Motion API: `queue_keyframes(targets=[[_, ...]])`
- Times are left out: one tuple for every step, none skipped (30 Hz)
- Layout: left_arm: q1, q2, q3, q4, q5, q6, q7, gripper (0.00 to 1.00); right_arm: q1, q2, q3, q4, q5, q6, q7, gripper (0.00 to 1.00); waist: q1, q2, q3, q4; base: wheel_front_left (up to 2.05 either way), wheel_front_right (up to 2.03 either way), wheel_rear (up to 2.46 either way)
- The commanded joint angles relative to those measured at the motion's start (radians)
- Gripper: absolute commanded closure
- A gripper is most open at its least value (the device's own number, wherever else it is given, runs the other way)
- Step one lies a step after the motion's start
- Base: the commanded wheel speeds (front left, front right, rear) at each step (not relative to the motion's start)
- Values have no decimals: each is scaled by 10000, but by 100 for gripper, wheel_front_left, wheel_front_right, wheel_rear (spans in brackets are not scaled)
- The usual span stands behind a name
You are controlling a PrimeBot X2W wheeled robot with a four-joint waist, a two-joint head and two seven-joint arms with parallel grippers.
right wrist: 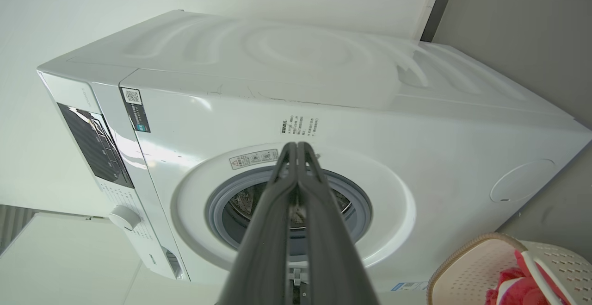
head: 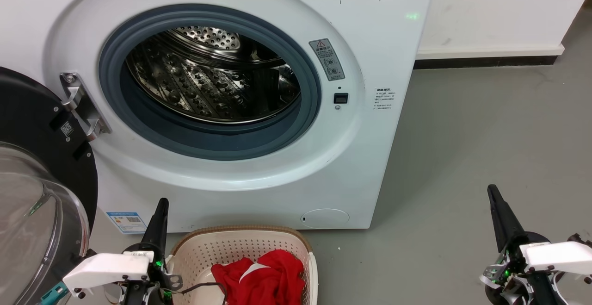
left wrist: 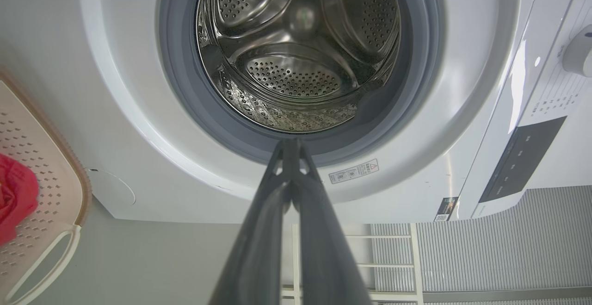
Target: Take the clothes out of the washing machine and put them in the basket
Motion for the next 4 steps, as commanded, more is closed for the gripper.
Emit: queue_keyframes(targets=[[-159,28,39,18,-196,-63,52,100,-200,2,-32,34,209,-2,53,100,-1,0,1,5,0,0,0],[-173,29,42,29,-274,-72,82,100,-213,5,-44,49,285,-3,69,100,-1,0,2,8,0,0,0],[-190,29,48,40,-349,-86,105,100,-232,8,-55,64,365,-3,91,100,-1,0,3,12,0,0,0],[-207,28,50,50,-420,-100,106,100,-250,10,-66,78,441,-3,112,100,-1,0,4,16,0,0,0]])
